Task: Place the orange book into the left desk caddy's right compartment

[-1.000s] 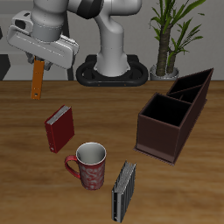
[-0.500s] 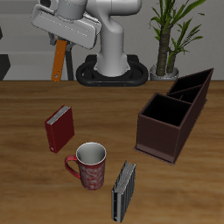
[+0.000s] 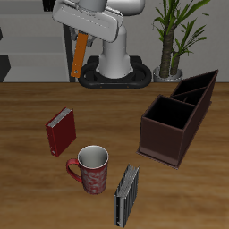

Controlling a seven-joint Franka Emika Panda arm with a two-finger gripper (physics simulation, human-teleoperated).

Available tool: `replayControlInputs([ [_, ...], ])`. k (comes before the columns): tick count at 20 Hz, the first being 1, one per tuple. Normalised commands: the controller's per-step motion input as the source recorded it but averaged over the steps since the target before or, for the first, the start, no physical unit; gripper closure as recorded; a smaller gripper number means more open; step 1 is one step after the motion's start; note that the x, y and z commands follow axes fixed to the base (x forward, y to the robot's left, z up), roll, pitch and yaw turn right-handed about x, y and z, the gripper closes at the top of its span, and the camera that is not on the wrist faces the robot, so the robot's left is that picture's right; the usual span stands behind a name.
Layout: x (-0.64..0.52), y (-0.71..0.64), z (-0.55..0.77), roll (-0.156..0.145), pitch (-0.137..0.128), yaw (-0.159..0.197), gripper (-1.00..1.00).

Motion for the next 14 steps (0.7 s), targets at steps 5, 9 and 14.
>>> replayControlInputs([
  [5, 0.05, 0.54, 0.06, 0.034, 0.004, -0.065, 1.00],
  [9, 0.08, 0.64, -0.02, 0.052, 0.012, -0.022, 1.00],
  [14, 0.10, 0.40, 0.01, 0.034, 0.006, -0.019, 1.00],
])
